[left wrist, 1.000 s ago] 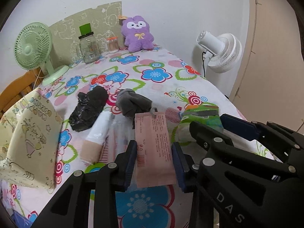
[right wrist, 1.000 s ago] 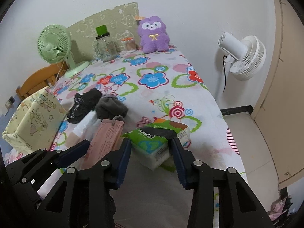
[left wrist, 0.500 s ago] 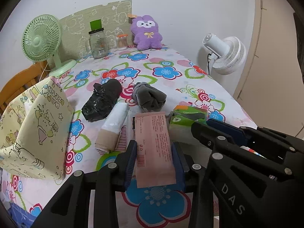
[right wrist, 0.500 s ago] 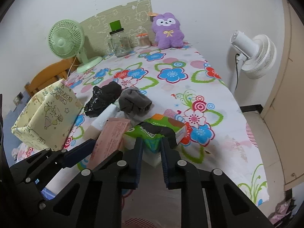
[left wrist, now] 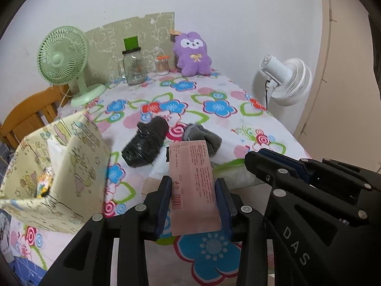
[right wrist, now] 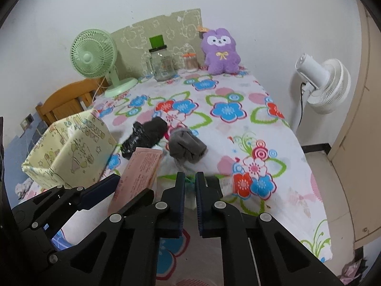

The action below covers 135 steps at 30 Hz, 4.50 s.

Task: Organize soft objects
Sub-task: 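Lift the green pack with the right tool while the left tool lifts the pink packet, then carry both held items over the yellow fabric box, then open the right tool to drop the green pack while the left tool releases the pink packet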

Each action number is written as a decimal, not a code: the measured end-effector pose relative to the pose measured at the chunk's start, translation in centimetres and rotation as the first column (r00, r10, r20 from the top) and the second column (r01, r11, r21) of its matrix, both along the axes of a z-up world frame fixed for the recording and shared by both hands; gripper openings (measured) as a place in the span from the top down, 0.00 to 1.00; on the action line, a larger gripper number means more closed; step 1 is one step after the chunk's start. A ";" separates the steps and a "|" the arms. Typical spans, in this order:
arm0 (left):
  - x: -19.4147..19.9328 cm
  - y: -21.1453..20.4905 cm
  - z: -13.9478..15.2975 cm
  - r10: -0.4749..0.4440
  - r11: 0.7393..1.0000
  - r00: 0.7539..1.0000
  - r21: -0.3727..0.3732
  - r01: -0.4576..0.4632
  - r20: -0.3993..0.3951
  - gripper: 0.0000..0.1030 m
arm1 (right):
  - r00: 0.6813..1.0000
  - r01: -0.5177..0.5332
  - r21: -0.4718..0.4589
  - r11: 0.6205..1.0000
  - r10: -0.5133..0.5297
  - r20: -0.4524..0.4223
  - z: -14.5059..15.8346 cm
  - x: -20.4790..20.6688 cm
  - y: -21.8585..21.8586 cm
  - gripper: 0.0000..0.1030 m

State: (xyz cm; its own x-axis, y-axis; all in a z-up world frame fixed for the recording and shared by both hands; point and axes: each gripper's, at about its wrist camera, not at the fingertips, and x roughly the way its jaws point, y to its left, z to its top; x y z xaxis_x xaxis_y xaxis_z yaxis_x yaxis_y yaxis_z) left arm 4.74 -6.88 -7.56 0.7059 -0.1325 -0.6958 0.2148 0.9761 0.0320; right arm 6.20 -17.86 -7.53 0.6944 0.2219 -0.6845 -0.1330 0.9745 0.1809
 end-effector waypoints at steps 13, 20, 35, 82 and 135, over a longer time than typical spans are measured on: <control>0.5 2.2 2.1 0.018 1.000 1.000 -0.013 -0.018 0.016 0.63 | 0.999 -0.021 -0.023 1.000 0.021 0.025 2.5 0.6 2.2 0.90; 0.7 3.7 4.2 0.033 0.999 0.998 -0.020 -0.032 0.051 0.63 | 0.998 -0.035 -0.039 0.999 0.037 0.054 4.7 1.0 3.7 0.91; 1.3 7.3 7.3 0.058 0.998 0.994 -0.031 -0.055 0.096 0.63 | 0.991 -0.074 -0.076 0.994 0.082 0.103 8.4 1.9 7.6 0.92; 2.7 19.6 10.3 0.199 0.980 0.972 -0.036 -0.196 0.128 0.63 | 0.952 -0.269 -0.143 0.952 0.285 0.111 12.4 4.9 21.2 0.92; 2.6 22.0 2.1 0.200 0.979 0.979 0.058 -0.197 -0.049 0.20 | 0.935 -0.355 -0.134 0.925 0.347 -0.080 3.4 4.5 24.3 0.89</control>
State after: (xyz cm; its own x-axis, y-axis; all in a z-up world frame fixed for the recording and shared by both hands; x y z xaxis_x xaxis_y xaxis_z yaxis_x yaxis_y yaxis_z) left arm 7.34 15.16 -5.43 0.6756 0.0442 -0.7359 0.0197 0.9968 0.0780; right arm 10.74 6.49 -4.16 0.5512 0.3408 -0.7616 -0.4650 0.8834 0.0587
